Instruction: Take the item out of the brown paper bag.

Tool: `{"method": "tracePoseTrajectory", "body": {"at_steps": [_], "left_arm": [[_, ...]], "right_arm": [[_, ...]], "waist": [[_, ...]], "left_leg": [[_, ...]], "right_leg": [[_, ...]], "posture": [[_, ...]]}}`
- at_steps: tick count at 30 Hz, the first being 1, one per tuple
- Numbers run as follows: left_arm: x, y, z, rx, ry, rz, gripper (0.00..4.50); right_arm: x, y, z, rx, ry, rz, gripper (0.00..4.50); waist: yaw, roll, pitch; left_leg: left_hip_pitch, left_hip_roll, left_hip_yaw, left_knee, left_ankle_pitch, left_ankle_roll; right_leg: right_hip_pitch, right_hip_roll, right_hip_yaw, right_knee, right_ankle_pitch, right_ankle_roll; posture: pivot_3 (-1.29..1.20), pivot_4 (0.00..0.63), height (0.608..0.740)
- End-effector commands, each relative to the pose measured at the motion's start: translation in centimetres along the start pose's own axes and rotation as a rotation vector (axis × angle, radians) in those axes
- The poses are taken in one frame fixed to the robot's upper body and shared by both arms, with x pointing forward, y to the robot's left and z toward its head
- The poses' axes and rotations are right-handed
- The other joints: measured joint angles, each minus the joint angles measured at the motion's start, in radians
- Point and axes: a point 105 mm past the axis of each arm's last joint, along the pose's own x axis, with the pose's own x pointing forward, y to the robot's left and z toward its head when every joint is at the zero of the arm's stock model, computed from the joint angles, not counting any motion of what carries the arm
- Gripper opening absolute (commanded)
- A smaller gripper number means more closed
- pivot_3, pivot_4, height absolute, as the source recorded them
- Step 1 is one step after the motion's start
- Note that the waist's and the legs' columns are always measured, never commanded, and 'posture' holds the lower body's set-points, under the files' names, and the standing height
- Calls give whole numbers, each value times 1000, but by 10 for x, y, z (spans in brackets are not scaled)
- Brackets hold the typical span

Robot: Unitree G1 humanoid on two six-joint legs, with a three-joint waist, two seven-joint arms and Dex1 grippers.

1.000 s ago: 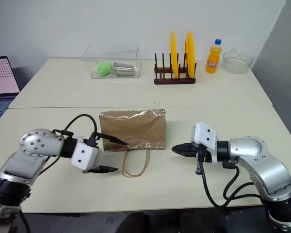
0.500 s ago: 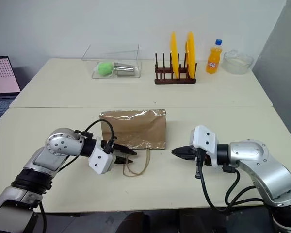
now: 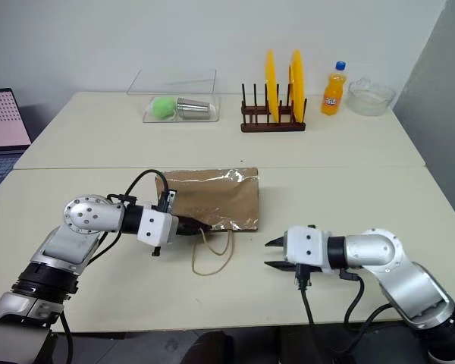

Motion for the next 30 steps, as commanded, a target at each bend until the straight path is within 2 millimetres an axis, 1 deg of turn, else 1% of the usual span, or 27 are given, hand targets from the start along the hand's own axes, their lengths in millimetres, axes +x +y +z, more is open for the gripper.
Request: {"method": "tracePoseTrajectory", "body": {"at_steps": [1, 3, 6, 9, 13, 15, 16, 22, 24, 27, 30], "left_arm": [[-4, 11, 11, -16, -37, 60, 0], [-3, 14, 14, -52, -53, 76, 0], [-3, 15, 16, -76, -60, 84, 0], [-3, 16, 17, -88, -64, 84, 0], [-3, 18, 18, -98, -66, 87, 0], [-3, 19, 19, -100, -66, 86, 0], [-3, 19, 19, -101, -66, 85, 0], [-5, 23, 20, -111, -69, 90, 0], [-5, 23, 20, -113, -69, 90, 0], [-6, 22, 20, -113, -66, 88, 0], [-7, 23, 19, -113, -63, 87, 0]], "right_arm": [[7, 5, 2, -146, -8, 47, 2094], [12, 9, -4, -235, 5, 77, 2094], [19, 9, -6, -361, -4, 90, 2094], [32, 3, 0, -516, -50, 45, 2094], [50, -4, 6, -651, -84, 11, 2094], [57, -6, 7, -691, -90, 10, 2094], [60, -6, 5, -713, -85, 16, 2094], [83, -4, 2, -790, -74, 36, 2094], [89, -4, -2, -805, -51, 37, 2094], [94, -5, -6, -814, -28, 23, 2094], [100, -6, -5, -827, -19, 5, 2094]], "waist": [[0, 0, 0], [0, 0, 0], [-1, 0, 0], [-2, 0, 0], [-2, 0, 0], [-2, 0, 0], [-2, 0, 0], [-2, 0, 0], [-2, 0, 0], [-2, 0, 0], [-2, 0, 0]], "left_leg": [[0, 0, 0, 0, 0, 0], [0, 0, 0, 0, 0, 0], [0, 0, 0, 0, 0, 0], [1, 0, 0, 0, 0, 0], [0, 0, 0, 0, 0, 0], [1, 0, 0, 1, 0, 0], [1, 0, 0, 1, 0, 0], [1, 0, 0, 1, 0, 0], [1, 0, 0, 1, 0, 0], [1, 0, 0, 1, 0, 0], [1, 0, 0, 1, 0, 0]], "right_leg": [[0, 0, 0, 0, 0, 0], [0, 0, 0, 0, 0, 0], [0, 0, 0, 0, 0, 0], [0, 1, 1, 0, 0, 0], [0, 1, 1, 1, 0, 0], [0, 1, 1, 1, 1, -1], [0, 1, 1, 1, 3, -4], [0, 1, 1, 1, 3, -5], [0, 1, 1, 1, 3, -5], [0, 1, 1, 1, 3, -5], [0, 1, 1, 1, 3, -5]], "posture": [[0, 150, 740], [0, 150, 740], [0, 150, 740], [0, 150, 740], [0, 150, 740], [0, 150, 740], [0, 150, 740], [0, 150, 740], [0, 150, 740], [0, 150, 740], [0, 150, 740]]}}
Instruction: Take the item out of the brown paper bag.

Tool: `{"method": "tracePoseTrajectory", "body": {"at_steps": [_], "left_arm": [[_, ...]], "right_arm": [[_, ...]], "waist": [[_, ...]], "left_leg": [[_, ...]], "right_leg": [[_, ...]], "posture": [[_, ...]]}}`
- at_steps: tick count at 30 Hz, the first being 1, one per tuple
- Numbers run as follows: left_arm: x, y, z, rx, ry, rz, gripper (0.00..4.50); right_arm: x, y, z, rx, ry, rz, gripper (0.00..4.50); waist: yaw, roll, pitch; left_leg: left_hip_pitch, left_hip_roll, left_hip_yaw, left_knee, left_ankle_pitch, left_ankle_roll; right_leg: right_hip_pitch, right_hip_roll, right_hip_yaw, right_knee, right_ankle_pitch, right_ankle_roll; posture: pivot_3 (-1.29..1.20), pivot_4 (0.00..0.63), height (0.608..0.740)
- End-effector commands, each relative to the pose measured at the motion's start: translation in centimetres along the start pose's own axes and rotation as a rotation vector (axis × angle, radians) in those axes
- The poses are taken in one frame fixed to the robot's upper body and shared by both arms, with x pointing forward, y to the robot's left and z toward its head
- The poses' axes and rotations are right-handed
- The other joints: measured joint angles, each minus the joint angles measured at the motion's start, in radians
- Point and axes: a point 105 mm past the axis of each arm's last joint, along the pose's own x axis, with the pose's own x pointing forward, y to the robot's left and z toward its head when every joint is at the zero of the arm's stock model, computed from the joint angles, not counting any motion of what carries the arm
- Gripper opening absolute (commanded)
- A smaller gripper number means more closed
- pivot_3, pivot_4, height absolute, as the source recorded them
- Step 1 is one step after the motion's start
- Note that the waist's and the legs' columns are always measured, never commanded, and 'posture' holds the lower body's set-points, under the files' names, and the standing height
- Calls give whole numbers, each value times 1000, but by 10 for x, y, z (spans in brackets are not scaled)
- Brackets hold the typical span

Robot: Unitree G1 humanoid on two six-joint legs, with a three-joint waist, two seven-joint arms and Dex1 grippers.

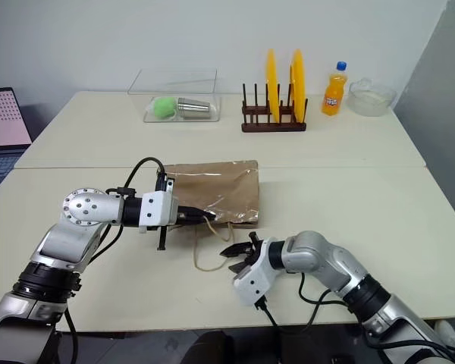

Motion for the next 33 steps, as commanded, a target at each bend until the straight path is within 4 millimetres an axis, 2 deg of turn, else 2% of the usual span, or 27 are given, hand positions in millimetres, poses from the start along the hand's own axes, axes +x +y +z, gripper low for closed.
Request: {"method": "tracePoseTrajectory", "body": {"at_steps": [1, 9, 12, 16, 21, 28, 33], "left_arm": [[-7, 9, 11, 41, -22, 30, 0], [-8, 11, 11, 47, -17, 31, 0], [-9, 12, 11, 49, -15, 33, 0], [-10, 14, 11, 49, -13, 36, 0], [-13, 18, 11, 26, -15, 55, 0], [-20, 52, 21, -141, -63, 191, 0], [-22, 72, 28, -215, -88, 244, 0]], "right_arm": [[6, -6, 0, -32, 17, -24, 2094], [17, 5, -10, -25, 72, 37, 2094], [19, 4, -8, -3, 67, 27, 1534], [21, 5, -8, 33, 68, 27, 101], [21, 17, -9, 71, 82, 46, 39], [22, 40, -10, 123, 103, 129, 39], [24, 48, -7, 146, 107, 170, 39]], "waist": [[0, 0, 0], [-1, 0, 0], [-1, 0, -1], [-1, 0, -1], [-1, 0, -1], [1, -2, -2], [2, -2, -2]], "left_leg": [[0, 0, 0, 0, 0, 0], [1, 0, 0, 0, 0, 0], [1, 0, 0, 0, 0, 0], [1, 0, 0, 0, 0, 0], [1, 0, 0, 0, 0, 0], [3, 0, -1, 0, 0, 0], [9, 0, -1, 0, 0, 0]], "right_leg": [[0, 0, 0, 0, 0, 0], [0, 0, 0, 1, 0, 0], [0, 1, 0, 1, 0, 0], [0, 1, 0, 1, 0, 0], [0, 1, 0, 1, 0, 0], [3, 1, 0, 0, 0, 0], [9, 1, 0, -1, -1, 1]], "posture": [[0, 150, 740], [0, 150, 740], [0, 150, 740], [0, 150, 740], [0, 150, 740], [0, 150, 740], [0, 150, 740]]}}
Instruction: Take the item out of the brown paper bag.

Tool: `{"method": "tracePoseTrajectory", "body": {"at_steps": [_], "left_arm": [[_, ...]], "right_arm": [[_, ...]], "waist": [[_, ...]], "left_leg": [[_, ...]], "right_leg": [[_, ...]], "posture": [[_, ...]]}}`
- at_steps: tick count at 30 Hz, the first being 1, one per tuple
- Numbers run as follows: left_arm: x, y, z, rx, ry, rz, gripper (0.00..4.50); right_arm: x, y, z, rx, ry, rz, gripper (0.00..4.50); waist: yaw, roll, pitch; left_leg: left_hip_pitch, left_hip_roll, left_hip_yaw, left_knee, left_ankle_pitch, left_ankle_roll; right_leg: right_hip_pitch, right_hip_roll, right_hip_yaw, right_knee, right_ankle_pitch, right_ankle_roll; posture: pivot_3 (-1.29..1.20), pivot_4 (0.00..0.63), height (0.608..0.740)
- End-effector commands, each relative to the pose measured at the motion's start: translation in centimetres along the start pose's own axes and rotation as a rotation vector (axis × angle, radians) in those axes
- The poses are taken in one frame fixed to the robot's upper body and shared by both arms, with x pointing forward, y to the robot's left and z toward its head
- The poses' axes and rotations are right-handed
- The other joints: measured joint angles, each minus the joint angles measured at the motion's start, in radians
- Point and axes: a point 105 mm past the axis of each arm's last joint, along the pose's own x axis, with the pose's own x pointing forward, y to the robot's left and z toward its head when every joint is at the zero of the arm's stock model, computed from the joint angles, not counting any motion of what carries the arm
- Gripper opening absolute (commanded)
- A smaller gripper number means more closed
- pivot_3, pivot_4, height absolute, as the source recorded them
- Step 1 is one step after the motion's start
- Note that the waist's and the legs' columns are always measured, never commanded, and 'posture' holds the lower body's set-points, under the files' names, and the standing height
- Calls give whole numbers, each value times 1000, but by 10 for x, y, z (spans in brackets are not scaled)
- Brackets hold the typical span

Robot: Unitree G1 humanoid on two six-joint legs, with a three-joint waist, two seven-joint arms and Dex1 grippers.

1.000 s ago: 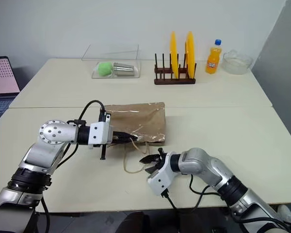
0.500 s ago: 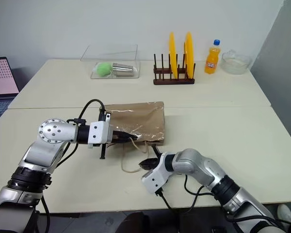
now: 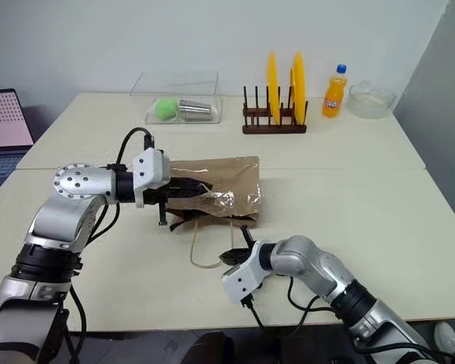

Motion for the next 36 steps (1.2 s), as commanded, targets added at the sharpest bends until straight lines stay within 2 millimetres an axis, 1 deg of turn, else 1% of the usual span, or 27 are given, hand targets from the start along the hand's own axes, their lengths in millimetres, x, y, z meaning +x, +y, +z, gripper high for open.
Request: {"method": "tracePoseTrajectory", "body": {"at_steps": [1, 5, 8, 9, 18, 20, 22, 24, 26, 29, 32, 34, 36], "left_arm": [[-7, 25, 25, -9, -63, 95, 0], [-7, 34, 28, -17, -55, 114, 0], [-6, 42, 31, -23, -57, 140, 0], [-6, 44, 33, -24, -59, 146, 0], [-7, 61, 48, -14, -81, 182, 0], [-9, 66, 54, -29, -114, 188, 0], [-10, 66, 59, -50, -144, 173, 0], [-11, 62, 61, -55, -157, 145, 0], [-13, 57, 61, -61, -162, 110, 0], [-14, 50, 60, -68, -158, 65, 0], [-15, 41, 58, -73, -142, 14, 0], [-16, 37, 57, -78, -136, -12, 0], [-16, 35, 57, -77, -132, -24, 0]], "right_arm": [[4, 39, -4, 55, 33, 166, 39], [3, 45, -3, 74, 40, 199, 39], [2, 49, -2, 82, 42, 222, 39], [2, 50, -1, 84, 41, 225, 39], [1, 51, 0, 88, 43, 232, 39], [1, 49, -2, 89, 50, 217, 39], [1, 46, -3, 86, 57, 193, 39], [1, 41, -4, 99, 56, 156, 39], [-2, 29, -6, 124, 62, 101, 39], [-10, 12, -9, 144, 71, 32, 603], [-20, 0, -6, 141, 65, -2, 1544], [-28, -4, -2, 148, 60, -7, 2174], [-42, -8, 2, 183, 51, -11, 2881]], "waist": [[2, 0, 0], [1, 0, 0], [1, 0, -1], [1, 0, -2], [1, -1, -2], [2, -1, -2], [2, -1, -2], [1, -1, -2], [1, -1, -2], [2, -1, -2], [3, -1, -2], [3, 0, -2], [5, -1, -2]], "left_leg": [[0, 0, -1, 0, 0, 0], [1, 0, 0, 0, 0, 0], [5, 0, 0, -1, 0, 0], [6, 0, 0, -1, 0, 0], [6, 0, 0, -1, 0, 0], [6, 0, 0, -1, 0, 0], [6, 0, 0, -1, 0, 0], [6, 0, 0, -1, 0, 0], [6, 0, 0, -1, 0, 0], [6, 0, 0, -1, 0, 0], [5, 0, 0, -1, 0, 0], [5, 0, 0, -1, 0, 0], [5, 0, 0, -1, 0, 0]], "right_leg": [[0, 0, -1, 0, 0, 0], [1, 0, 0, 0, 0, 0], [5, 0, 0, 0, -1, 1], [5, 0, 0, 0, -2, 3], [5, 0, 1, 0, -2, 4], [5, 0, 1, 0, -2, 4], [5, 0, 1, 0, -2, 4], [5, 0, 1, 0, -2, 4], [5, 0, 1, 0, -2, 4], [5, 0, 1, 0, -2, 4], [5, 0, 1, -1, -2, 4], [5, 0, 1, -1, -2, 4], [4, 0, 1, -1, -3, 4]], "posture": [[0, 150, 740], [0, 150, 740], [0, 150, 740], [0, 150, 740], [0, 150, 740], [0, 150, 740], [0, 150, 740], [0, 150, 740], [0, 150, 740], [0, 150, 740], [0, 150, 740], [0, 150, 740], [0, 150, 740]]}}
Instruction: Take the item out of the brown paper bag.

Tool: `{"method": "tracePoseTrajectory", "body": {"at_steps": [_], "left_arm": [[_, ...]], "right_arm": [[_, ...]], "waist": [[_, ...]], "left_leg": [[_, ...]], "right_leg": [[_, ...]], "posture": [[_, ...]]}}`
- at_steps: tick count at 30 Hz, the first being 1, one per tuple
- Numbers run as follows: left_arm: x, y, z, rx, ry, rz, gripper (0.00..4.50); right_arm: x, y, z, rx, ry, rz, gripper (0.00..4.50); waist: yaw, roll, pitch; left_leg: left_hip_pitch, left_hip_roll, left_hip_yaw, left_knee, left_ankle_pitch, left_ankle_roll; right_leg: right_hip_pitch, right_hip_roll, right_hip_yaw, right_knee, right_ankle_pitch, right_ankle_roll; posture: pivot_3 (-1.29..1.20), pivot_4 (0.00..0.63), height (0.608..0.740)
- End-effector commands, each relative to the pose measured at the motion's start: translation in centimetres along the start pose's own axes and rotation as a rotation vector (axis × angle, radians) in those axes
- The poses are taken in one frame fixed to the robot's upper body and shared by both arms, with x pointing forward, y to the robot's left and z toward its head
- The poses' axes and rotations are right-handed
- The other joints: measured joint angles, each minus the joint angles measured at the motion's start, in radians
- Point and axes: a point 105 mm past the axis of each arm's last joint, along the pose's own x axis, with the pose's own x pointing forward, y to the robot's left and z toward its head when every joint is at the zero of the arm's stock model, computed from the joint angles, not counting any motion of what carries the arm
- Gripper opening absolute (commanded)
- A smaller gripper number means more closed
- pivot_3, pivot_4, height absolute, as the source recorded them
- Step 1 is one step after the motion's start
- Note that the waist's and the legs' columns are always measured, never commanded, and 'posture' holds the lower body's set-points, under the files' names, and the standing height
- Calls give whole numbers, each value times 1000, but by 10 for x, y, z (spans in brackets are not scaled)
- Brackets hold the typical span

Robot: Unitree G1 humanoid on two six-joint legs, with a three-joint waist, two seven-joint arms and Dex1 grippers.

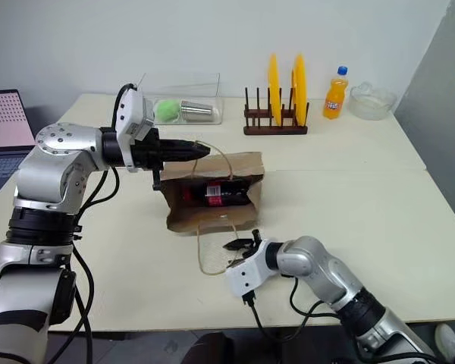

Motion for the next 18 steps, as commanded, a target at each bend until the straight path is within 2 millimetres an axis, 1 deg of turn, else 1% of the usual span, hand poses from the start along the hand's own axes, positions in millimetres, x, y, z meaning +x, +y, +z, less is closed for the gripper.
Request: {"method": "tracePoseTrajectory", "body": {"at_steps": [1, 3, 5, 6, 7, 8, 9, 10, 12, 14, 18], "left_arm": [[-5, -2, 14, 42, -26, -18, 0], [-6, -2, 13, 41, -23, -18, 0], [-7, -2, 13, 42, -21, -17, 0], [-7, -1, 12, 41, -20, -17, 0], [-6, 0, 12, 38, -21, -14, 0], [-6, 1, 12, 34, -22, -12, 0], [-6, 2, 11, 31, -22, -10, 0], [-6, 3, 10, 26, -20, -2, 0], [-5, 6, 9, 21, -17, 5, 0], [-4, 6, 9, 18, -16, 2, 0], [-6, 7, 10, 1, -20, 0, 0]], "right_arm": [[-23, -2, 6, 65, -12, 28, 3202], [-35, -8, 11, 98, -35, 17, 3962], [-47, -15, 17, 156, -74, 4, 4481], [-53, -22, 19, 184, -90, -19, 4481], [-58, -34, 21, 225, -115, -66, 4481], [-61, -45, 23, 260, -133, -110, 4481], [-63, -52, 25, 285, -146, -136, 4481], [-60, -64, 26, 315, -159, -184, 4481], [-54, -77, 26, 347, -167, -234, 4481], [-43, -82, 23, 306, -130, -238, 4481], [-19, -97, 17, 346, -77, -288, 4481]], "waist": [[2, 0, 0], [2, 0, 0], [1, 0, 0], [0, 0, 0], [-1, 0, 0], [-3, 0, 0], [-6, 0, 0], [-9, 0, 0], [-10, 0, 0], [-8, 0, 1], [-6, 0, 0]], "left_leg": [[0, 0, 0, 0, 0, 0], [-1, 0, 0, 0, 0, 0], [-1, 0, 0, 0, 0, 0], [-1, 0, -1, 0, 0, 0], [-1, 0, -1, 0, 0, 0], [-1, 0, -1, 0, 0, 0], [-1, 1, -1, 0, 0, 0], [0, 1, -1, 0, 0, 0], [0, 1, -1, 0, 0, 0], [0, 1, -1, -1, 0, 0], [-2, 0, -1, 0, 0, 0]], "right_leg": [[0, 0, 0, 0, 0, 0], [0, 0, 0, 0, 0, 0], [-1, 0, 0, 0, 0, 0], [-1, 0, 0, 0, 0, 0], [-1, 0, 0, 0, 0, 0], [-1, 0, -1, 0, 0, 0], [-1, 0, -1, 0, 0, 0], [-1, 0, 0, 0, 0, 0], [-1, 0, 0, 0, 0, 0], [-2, 1, -1, 1, 0, 0], [-2, 0, 0, 0, 0, 0]], "posture": [[0, 150, 740], [0, 150, 740], [0, 150, 740], [0, 150, 740], [0, 150, 740], [0, 150, 740], [0, 150, 740], [0, 150, 740], [0, 150, 740], [0, 150, 740], [0, 150, 740]]}}
